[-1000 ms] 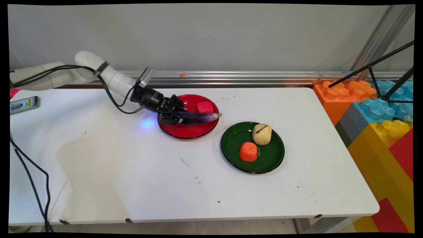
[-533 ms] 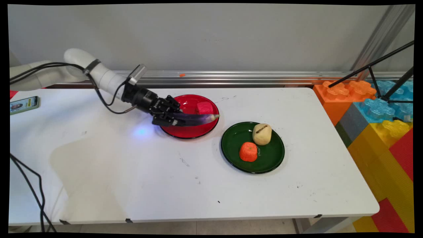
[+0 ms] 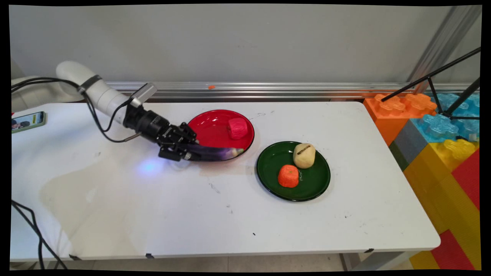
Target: Place the picked object on the table
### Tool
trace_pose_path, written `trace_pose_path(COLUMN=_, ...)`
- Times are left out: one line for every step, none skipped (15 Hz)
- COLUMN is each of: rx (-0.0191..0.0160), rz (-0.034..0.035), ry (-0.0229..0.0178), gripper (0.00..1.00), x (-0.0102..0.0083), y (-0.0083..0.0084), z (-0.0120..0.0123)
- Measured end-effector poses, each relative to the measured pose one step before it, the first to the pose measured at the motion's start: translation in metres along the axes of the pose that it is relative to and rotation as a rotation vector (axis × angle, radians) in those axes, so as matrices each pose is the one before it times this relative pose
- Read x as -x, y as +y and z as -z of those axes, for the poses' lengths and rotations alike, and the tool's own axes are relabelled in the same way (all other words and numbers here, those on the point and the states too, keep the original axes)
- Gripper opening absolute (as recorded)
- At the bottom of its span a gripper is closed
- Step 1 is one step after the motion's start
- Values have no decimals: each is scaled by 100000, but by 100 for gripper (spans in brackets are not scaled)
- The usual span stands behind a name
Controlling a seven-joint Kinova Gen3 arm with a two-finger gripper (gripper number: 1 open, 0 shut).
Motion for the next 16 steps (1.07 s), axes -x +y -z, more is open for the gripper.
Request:
trace_pose_path(rx=689, rz=213, ry=-173, gripper=0, x=249, y=447, z=43)
trace_pose_path(rx=801, rz=130, ry=-215, gripper=0, x=284, y=489, z=25)
trace_pose_path(rx=773, rz=104, ry=-235, gripper=0, x=304, y=436, z=-16)
trace_pose_path(rx=727, rz=103, ry=-258, gripper=0, x=343, y=383, z=-53)
trace_pose_path(rx=613, rz=75, ry=-217, gripper=0, x=289, y=296, z=-85)
trace_pose_path(rx=616, rz=25, ry=-292, gripper=0, x=340, y=301, z=-129)
trace_pose_path(rx=487, rz=-20, ry=-280, gripper=0, x=304, y=206, z=-126)
trace_pose_path(rx=285, rz=-7, ry=-162, gripper=0, x=181, y=124, z=-84)
trace_pose_path(rx=382, rz=5, ry=-313, gripper=0, x=302, y=114, z=-182)
trace_pose_path(rx=234, rz=-37, ry=-305, gripper=0, x=323, y=96, z=-198)
trace_pose_path(rx=190, rz=-49, ry=-278, gripper=0, x=303, y=78, z=-186)
trace_pose_path(rx=80, rz=-20, ry=-228, gripper=0, x=257, y=30, z=-170)
trace_pose_path(rx=115, rz=-66, ry=-248, gripper=0, x=265, y=1, z=-204)
trace_pose_path(rx=243, rz=-80, ry=-252, gripper=0, x=227, y=-38, z=-239)
trace_pose_path(rx=74, rz=-77, ry=-224, gripper=0, x=243, y=-28, z=-191)
trace_pose_path(rx=47, rz=-47, ry=-234, gripper=0, x=208, y=-69, z=-196)
